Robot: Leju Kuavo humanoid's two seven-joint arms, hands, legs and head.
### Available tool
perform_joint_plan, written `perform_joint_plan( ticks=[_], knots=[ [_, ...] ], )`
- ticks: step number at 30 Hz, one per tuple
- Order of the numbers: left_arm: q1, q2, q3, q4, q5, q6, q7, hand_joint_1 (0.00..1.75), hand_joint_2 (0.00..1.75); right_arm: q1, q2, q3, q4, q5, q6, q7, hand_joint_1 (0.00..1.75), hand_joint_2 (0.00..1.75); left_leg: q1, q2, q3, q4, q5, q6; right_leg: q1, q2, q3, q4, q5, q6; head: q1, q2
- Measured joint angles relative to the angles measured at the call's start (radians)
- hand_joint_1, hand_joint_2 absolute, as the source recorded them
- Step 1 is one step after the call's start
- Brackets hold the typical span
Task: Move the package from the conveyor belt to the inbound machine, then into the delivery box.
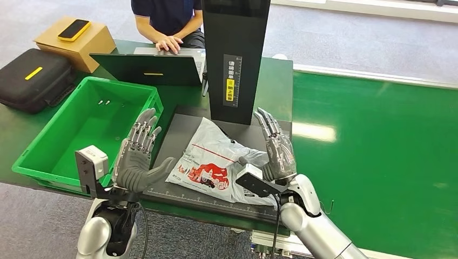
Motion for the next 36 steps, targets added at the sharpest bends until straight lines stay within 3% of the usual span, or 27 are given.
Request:
perform_joint_plan(
  ticks=[6, 10, 12, 15, 20, 25, 36],
  knots=[
    [0.005, 0.005, -0.003, -0.001, 0.007, 0.018, 0.002, 0.0, 1.75, 0.075, -0.005, -0.074, -0.097, -0.132, -0.051, -0.038, 0.0, 1.75, 0.0, 0.0, 0.0, 0.0, 0.0, 0.0, 0.0, 0.0, 0.0, 0.0, 0.0, 0.0, 0.0, 0.0],
    [0.031, 0.014, -0.002, -0.021, 0.018, 0.041, 0.01, 0.0, 1.75, 0.175, -0.016, -0.197, -0.228, -0.3, -0.038, -0.038, 0.0, 1.75, 0.0, -0.001, -0.001, 0.0, 0.0, 0.0, 0.0, -0.001, 0.0, -0.001, 0.0, 0.0, 0.0, 0.0],
    [0.048, 0.018, -0.001, -0.036, 0.02, 0.048, 0.015, 0.0, 1.75, 0.243, -0.019, -0.284, -0.301, -0.412, 0.021, -0.037, 0.0, 1.75, 0.0, -0.002, -0.002, 0.0, -0.001, 0.001, 0.0, -0.002, -0.001, -0.001, -0.001, 0.001, 0.0, 0.0],
    [0.074, 0.025, 0.002, -0.055, 0.021, 0.05, 0.021, 0.0, 1.75, 0.347, -0.018, -0.426, -0.407, -0.58, 0.193, -0.029, 0.0, 1.75, 0.0, -0.002, -0.004, 0.0, -0.001, 0.001, 0.0, -0.003, -0.002, -0.002, -0.001, 0.001, 0.0, 0.0],
    [0.1, 0.03, 0.006, -0.076, 0.013, 0.049, 0.023, 0.0, 1.75, 0.457, 0.028, -0.641, -0.526, -0.73, 0.452, 0.044, 0.0, 1.75, 0.0, -0.002, -0.003, 0.0, -0.001, 0.0, 0.0, -0.003, -0.002, -0.002, -0.001, 0.001, 0.0, 0.0],
    [0.113, 0.03, 0.009, -0.089, -0.007, 0.042, 0.027, 0.0, 1.75, 0.537, 0.106, -0.781, -0.58, -0.678, 0.583, 0.102, 0.0, 1.75, 0.0, -0.002, -0.003, 0.0, -0.001, 0.0, 0.0, -0.003, -0.002, -0.002, -0.001, 0.0, 0.0, 0.0],
    [0.117, 0.01, 0.016, -0.114, -0.035, 0.018, 0.045, 0.0, 1.75, 0.58, 0.193, -0.802, -0.627, -0.466, 0.583, 0.125, 0.0, 1.75, 0.0, -0.002, -0.003, 0.0, -0.001, 0.0, 0.0, -0.002, -0.002, -0.001, -0.001, 0.0, 0.0, 0.0]
  ],
)
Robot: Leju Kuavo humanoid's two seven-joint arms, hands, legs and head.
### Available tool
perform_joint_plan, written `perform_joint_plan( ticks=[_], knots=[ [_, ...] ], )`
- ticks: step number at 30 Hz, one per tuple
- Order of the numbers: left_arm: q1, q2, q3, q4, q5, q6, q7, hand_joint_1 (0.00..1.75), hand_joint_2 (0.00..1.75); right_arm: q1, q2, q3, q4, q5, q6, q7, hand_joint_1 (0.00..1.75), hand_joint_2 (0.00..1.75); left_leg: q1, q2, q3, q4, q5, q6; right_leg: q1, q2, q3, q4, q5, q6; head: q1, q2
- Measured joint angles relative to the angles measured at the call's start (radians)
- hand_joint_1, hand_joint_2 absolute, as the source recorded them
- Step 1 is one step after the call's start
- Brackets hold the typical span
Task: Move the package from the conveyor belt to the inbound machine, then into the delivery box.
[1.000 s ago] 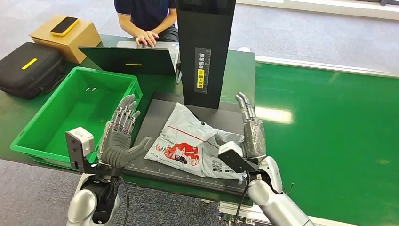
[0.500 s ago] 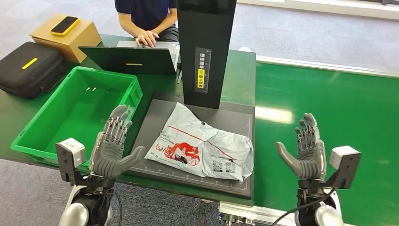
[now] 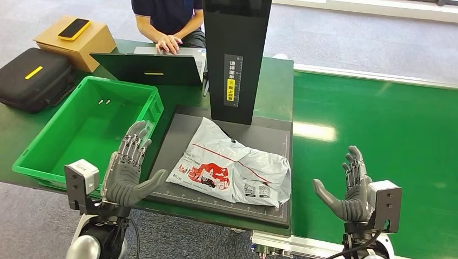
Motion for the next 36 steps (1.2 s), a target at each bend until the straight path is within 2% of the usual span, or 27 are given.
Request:
perform_joint_plan(
  ticks=[26, 36],
  knots=[
    [-0.001, -0.038, 0.043, -0.004, -0.035, -0.041, 0.007, 0.0, 1.75, 0.001, 0.038, 0.0, -0.022, 0.022, -0.005, 0.001, 0.0, 1.75, 0.0, 0.0, 0.0, 0.0, 0.0, 0.0, 0.0, 0.0, 0.0, 0.0, 0.0, 0.0, 0.0, 0.0],
    [-0.003, -0.039, 0.046, -0.004, -0.044, -0.052, 0.007, 0.0, 1.75, -0.001, 0.046, -0.007, -0.028, 0.031, -0.014, 0.003, 0.0, 1.75, 0.0, 0.0, 0.0, 0.0, 0.0, 0.0, 0.0, 0.0, 0.0, 0.0, 0.0, 0.0, 0.0, 0.0]
  ],
)
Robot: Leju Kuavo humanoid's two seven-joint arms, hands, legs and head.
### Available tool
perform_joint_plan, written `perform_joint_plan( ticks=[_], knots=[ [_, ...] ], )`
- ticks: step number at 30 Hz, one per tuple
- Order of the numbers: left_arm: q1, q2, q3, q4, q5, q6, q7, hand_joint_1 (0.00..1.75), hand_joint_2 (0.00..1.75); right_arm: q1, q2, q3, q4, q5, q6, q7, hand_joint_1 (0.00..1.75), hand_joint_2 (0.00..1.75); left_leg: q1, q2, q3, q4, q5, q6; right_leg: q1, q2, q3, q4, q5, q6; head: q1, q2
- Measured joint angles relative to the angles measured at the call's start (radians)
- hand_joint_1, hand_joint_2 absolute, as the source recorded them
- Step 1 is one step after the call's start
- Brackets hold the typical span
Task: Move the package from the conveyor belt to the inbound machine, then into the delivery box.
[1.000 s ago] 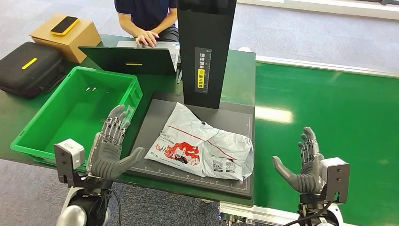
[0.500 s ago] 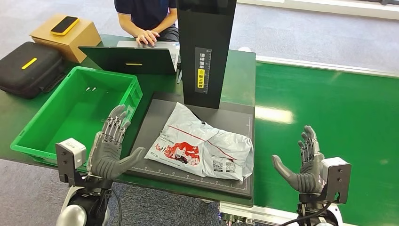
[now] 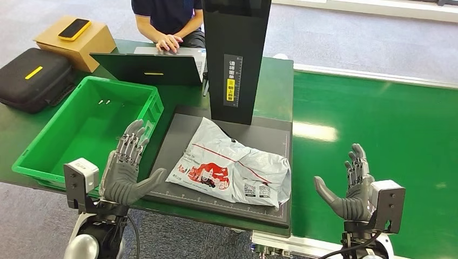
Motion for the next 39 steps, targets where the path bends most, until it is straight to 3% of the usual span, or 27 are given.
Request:
perform_joint_plan(
  ticks=[39],
  knots=[
    [-0.009, -0.008, 0.002, -0.008, 0.004, 0.003, 0.011, 0.0, 1.75, 0.002, 0.016, -0.033, -0.027, 0.012, 0.017, 0.003, 0.0, 1.75, 0.0, 0.0, 0.0, 0.0, 0.0, 0.0, 0.0, 0.0, 0.0, 0.0, 0.0, 0.0, 0.0, 0.0]
  ],
)
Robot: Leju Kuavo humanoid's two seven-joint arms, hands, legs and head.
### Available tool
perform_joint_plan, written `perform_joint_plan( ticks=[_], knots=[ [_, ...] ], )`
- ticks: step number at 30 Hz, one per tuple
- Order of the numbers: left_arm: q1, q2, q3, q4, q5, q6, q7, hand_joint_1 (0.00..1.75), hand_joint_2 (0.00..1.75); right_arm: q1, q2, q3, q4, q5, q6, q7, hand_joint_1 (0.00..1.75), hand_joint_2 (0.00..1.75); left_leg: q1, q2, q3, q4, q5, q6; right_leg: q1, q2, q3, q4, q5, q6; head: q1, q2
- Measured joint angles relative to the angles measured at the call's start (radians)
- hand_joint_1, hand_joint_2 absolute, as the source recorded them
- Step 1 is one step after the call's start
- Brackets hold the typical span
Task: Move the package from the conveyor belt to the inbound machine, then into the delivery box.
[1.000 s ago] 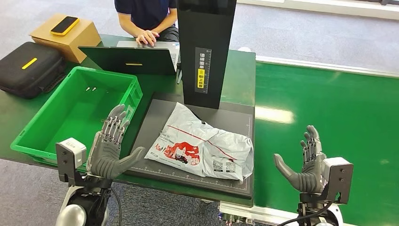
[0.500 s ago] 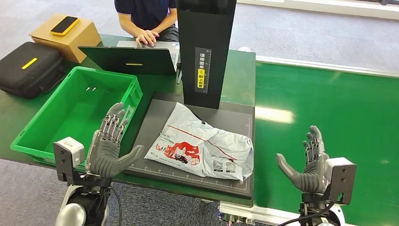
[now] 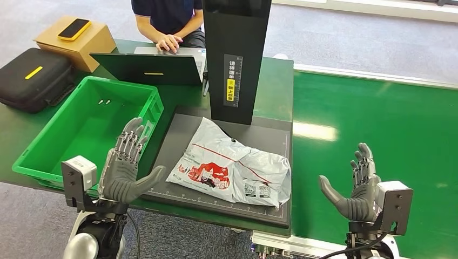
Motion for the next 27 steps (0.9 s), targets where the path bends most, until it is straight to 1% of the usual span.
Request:
perform_joint_plan(
  ticks=[11, 27],
  knots=[
    [0.004, 0.0, 0.012, 0.0, -0.013, 0.01, -0.009, 0.0, 1.75, 0.0, 0.008, -0.009, 0.0, 0.007, 0.019, 0.0, 0.0, 1.75, 0.0, 0.0, 0.0, 0.0, 0.0, 0.0, 0.0, 0.0, 0.0, 0.0, 0.0, 0.0, 0.0, 0.0],
    [0.003, 0.0, 0.02, 0.0, -0.013, 0.009, -0.009, 0.0, 1.75, -0.005, 0.008, -0.011, 0.0, 0.005, 0.016, -0.007, 0.0, 1.75, 0.0, 0.0, 0.0, 0.0, 0.0, 0.0, 0.0, 0.0, 0.0, 0.0, 0.0, 0.0, 0.0, 0.0]
  ],
)
